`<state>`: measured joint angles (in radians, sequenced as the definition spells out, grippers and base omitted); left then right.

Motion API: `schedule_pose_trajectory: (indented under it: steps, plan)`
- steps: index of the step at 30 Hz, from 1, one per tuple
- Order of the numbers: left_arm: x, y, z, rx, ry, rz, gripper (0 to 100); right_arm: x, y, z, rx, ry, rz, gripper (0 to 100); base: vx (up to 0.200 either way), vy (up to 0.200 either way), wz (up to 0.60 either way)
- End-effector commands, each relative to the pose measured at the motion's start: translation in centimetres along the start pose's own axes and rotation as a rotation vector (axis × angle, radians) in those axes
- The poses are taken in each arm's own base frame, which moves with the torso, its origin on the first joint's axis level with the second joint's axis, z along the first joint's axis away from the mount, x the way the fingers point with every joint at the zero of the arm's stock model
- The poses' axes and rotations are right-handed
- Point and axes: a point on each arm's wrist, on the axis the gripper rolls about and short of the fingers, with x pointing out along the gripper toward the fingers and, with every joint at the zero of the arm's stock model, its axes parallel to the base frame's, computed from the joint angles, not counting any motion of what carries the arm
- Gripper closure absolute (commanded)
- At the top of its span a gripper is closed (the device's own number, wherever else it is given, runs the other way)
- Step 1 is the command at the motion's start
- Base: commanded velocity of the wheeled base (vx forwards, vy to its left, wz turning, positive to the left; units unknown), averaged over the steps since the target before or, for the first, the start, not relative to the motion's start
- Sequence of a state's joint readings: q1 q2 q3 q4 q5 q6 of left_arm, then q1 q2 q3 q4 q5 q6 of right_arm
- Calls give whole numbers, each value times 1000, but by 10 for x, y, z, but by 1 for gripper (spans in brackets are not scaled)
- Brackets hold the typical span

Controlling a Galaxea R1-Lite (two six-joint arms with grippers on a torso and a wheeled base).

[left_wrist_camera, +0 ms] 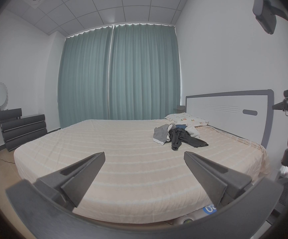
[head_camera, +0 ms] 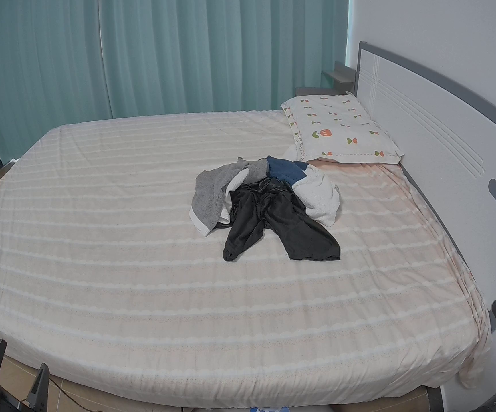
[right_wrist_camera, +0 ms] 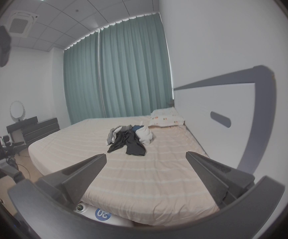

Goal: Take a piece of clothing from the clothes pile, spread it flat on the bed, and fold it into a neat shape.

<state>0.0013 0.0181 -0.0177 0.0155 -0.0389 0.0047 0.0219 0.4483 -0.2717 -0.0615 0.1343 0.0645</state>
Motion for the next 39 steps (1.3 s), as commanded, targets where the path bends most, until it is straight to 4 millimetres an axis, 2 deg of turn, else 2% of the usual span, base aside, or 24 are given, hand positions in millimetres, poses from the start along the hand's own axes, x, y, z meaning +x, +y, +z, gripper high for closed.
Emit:
schedule_pose_trajectory:
  steps: [1, 2, 5, 8, 9, 10, 11, 12, 13, 14, 15, 16, 18, 25, 39]
  plan:
    - [0, 0, -4, 0, 1, 1, 0, 149, -3, 7, 157, 416, 70, 0, 0, 0, 0]
    - [0, 0, -4, 0, 1, 1, 0, 183, -4, 3, 196, 441, 36, 0, 0, 0, 0]
    - [0, 0, -4, 0, 1, 1, 0, 230, -6, -6, 233, 481, -10, 0, 0, 0, 0]
    - [0, 0, -4, 0, 1, 1, 0, 270, -2, -14, 292, 504, -31, 0, 0, 0, 0]
    - [0, 0, -4, 0, 1, 1, 0, 270, -2, -14, 292, 504, -31, 0, 0, 0, 0]
    - [0, 0, -4, 0, 1, 1, 0, 297, 4, -18, 346, 507, -62, 0, 0, 0, 0]
    - [0, 0, -4, 0, 1, 1, 0, 302, 5, -19, 356, 509, -69, 0, 0, 0, 0]
    - [0, 0, -4, 0, 1, 1, 0, 320, 9, -24, 377, 506, -97, 0, 0, 0, 0]
    - [0, 0, -4, 0, 1, 1, 0, 322, 9, -24, 379, 506, -98, 0, 0, 0, 0]
    - [0, 0, -4, 0, -1, 1, 0, 340, 12, -30, 386, 501, -122, 0, 0, 0, 0]
    - [0, 0, -4, 0, -1, 1, 0, 340, 12, -30, 386, 501, -122, 0, 0, 0, 0]
    - [0, 0, -4, 0, 1, -1, 0, 355, 13, -37, 385, 504, -139, 0, 0, 0, 0]
    - [0, 0, -4, 0, 1, 1, 0, 368, 15, -46, 380, 515, -142, 0, 0, 0, 0]
    - [0, 0, -4, 0, 1, 1, 0, 401, 17, -73, 410, 541, -155, 0, 0, 0, 0]
    - [0, 0, -4, 0, 1, -1, 0, 445, 38, -108, 426, 507, -205, 0, 0, 0, 0]
